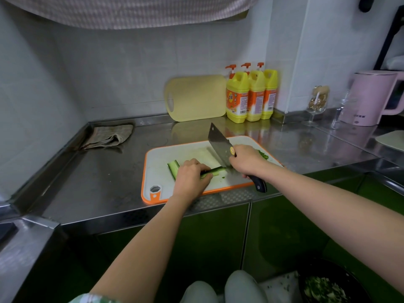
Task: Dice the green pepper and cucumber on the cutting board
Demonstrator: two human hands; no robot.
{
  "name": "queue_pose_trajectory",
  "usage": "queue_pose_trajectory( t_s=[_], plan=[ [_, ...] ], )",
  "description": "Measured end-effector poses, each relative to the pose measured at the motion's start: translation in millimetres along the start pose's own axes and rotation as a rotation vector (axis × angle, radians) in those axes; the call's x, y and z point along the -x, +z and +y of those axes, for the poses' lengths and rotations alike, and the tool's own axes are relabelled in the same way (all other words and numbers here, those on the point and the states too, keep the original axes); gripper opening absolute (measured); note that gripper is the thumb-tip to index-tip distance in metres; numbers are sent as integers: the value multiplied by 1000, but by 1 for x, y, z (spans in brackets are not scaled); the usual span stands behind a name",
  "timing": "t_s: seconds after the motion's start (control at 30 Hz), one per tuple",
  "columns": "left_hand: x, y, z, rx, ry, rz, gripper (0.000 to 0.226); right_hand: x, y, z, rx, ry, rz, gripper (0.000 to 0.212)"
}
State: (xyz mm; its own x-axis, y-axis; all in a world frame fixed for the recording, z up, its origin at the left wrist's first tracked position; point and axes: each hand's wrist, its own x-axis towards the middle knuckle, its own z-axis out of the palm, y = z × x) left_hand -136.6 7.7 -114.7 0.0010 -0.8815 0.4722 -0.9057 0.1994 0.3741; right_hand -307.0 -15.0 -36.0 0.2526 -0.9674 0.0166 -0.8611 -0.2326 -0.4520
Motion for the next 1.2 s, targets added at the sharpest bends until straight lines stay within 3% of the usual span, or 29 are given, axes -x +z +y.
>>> queue_pose_trajectory(
  t_s=[0.17,0.27,0.63,0.97,1.2],
  plan=[
    [1,1,0,-4,6,15,28,1,-17,-8,77,39,-154,24],
    [2,1,0,-4,2,21,28,5,-12,-13,113,50,-190,18],
    [4,0,1,-12,8,18,31,-7,11,-11,10,63,-45,16],
    [3,1,0,-63,-17,43,27,7,-9,-23,145,54,-210,20],
    [7,-6,-3,-194,-18,12,33,-2,17,-18,97,15,-66,10]
  ],
)
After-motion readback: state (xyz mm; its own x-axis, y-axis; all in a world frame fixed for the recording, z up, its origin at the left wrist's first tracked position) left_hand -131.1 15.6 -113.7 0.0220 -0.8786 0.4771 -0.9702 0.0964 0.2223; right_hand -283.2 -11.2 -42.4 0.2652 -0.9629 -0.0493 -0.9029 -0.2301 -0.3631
